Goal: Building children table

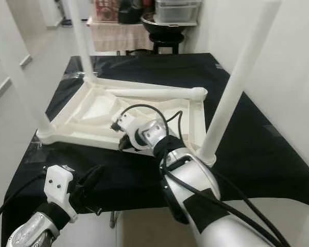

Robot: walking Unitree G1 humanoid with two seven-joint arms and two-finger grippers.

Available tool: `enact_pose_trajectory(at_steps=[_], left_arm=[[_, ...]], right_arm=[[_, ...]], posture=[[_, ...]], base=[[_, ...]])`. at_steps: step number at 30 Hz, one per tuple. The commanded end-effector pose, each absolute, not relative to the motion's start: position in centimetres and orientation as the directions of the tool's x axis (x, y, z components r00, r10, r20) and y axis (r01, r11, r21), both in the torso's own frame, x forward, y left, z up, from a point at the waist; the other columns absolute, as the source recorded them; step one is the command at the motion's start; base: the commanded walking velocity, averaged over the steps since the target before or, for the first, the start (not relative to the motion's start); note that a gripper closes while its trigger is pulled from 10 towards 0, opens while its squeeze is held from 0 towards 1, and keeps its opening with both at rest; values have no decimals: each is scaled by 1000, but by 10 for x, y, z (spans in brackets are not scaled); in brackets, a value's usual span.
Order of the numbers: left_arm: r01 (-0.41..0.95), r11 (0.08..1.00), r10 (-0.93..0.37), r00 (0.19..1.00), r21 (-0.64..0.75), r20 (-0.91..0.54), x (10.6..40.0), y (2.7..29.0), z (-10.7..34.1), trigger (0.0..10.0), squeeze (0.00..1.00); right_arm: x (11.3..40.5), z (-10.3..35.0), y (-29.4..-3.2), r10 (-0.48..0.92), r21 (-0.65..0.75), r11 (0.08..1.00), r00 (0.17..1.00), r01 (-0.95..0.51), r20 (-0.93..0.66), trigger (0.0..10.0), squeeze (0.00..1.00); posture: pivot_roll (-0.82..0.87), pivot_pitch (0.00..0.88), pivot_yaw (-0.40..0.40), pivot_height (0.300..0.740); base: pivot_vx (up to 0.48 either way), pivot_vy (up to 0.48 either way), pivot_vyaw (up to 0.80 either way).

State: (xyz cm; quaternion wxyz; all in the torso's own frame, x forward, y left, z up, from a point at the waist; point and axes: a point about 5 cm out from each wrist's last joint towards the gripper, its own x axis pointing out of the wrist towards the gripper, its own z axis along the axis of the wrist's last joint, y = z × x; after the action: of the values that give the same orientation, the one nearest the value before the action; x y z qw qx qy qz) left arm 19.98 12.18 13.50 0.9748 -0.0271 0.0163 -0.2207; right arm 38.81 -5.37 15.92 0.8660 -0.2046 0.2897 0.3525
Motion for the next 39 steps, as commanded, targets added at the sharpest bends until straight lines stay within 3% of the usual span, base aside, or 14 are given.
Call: enact_pose_trajectory(at_steps=[1, 6, 11, 12, 13, 14, 17, 18, 26, 30, 31, 32, 33, 39], left_arm=[[423, 905, -424, 905, -57, -22, 198, 124, 135, 10000, 0], [422, 905, -423, 906, -61, -19, 198, 123, 136, 10000, 0], [424, 903, -426, 905, -66, -17, 199, 123, 136, 10000, 0], [425, 903, -426, 904, -67, -16, 199, 122, 136, 10000, 0], [425, 903, -426, 904, -67, -16, 199, 122, 136, 10000, 0], [425, 903, -427, 904, -67, -15, 200, 122, 136, 10000, 0], [425, 903, -427, 904, -68, -15, 200, 122, 135, 10000, 0], [424, 903, -425, 905, -67, -14, 200, 122, 135, 10000, 0], [422, 904, -424, 906, -69, -11, 201, 122, 135, 10000, 0], [423, 903, -425, 905, -72, -10, 200, 121, 135, 10000, 0], [422, 904, -424, 906, -73, -10, 200, 121, 135, 10000, 0], [422, 904, -424, 906, -73, -10, 200, 121, 135, 10000, 0], [421, 904, -423, 906, -74, -10, 200, 121, 135, 10000, 0], [422, 903, -424, 906, -77, -12, 199, 120, 135, 10000, 0]], right_arm=[[389, 147, -68, 370, -173, 771, 652, -613, -662, 0, 0], [391, 142, -80, 242, -239, 840, 730, -487, -639, 0, 0], [393, 146, -76, 262, -204, 861, 751, -466, -606, 0, 0], [392, 149, -66, 319, -177, 848, 748, -500, -582, 4118, 0], [392, 149, -66, 319, -177, 848, 748, -500, -582, 4118, 0], [391, 153, -55, 399, -170, 805, 731, -568, -553, 10000, 0], [390, 156, -48, 450, -169, 773, 716, -612, -534, 10000, 0], [390, 170, -42, 597, -193, 633, 632, -749, -494, 10000, 1000], [393, 187, -62, 624, -402, 360, 538, -842, -566, 10000, 1000], [397, 193, -112, 457, -427, 209, 474, -880, -753, 10000, 1000], [397, 193, -125, 408, -402, 206, 452, -892, -793, 10000, 365], [397, 193, -125, 408, -402, 206, 452, -892, -793, 10000, 365], [396, 192, -134, 376, -383, 212, 437, -899, -817, 10000, 24], [396, 191, -166, 270, -376, 341, 473, -862, -839, 10000, 0]], posture=[[10, 71, -42, 740], [6, 73, -45, 740], [1, 72, -43, 740], [3, 72, -46, 740], [3, 72, -46, 740], [3, 71, -46, 740], [3, 70, -46, 740], [4, 68, -48, 740], [-1, 66, -49, 740], [1, 68, -54, 740], [1, 69, -55, 740], [1, 69, -55, 740], [1, 69, -55, 740], [0, 67, -52, 740]], base=[[0, 0, 0], [0, 0, 0], [0, 0, 0], [0, 0, 0], [0, 0, 0], [0, 0, 0], [0, 0, 0], [0, 0, 0], [0, 0, 0], [0, 0, 0], [0, 0, 0], [0, 0, 0], [0, 0, 0], [0, 0, 0]])
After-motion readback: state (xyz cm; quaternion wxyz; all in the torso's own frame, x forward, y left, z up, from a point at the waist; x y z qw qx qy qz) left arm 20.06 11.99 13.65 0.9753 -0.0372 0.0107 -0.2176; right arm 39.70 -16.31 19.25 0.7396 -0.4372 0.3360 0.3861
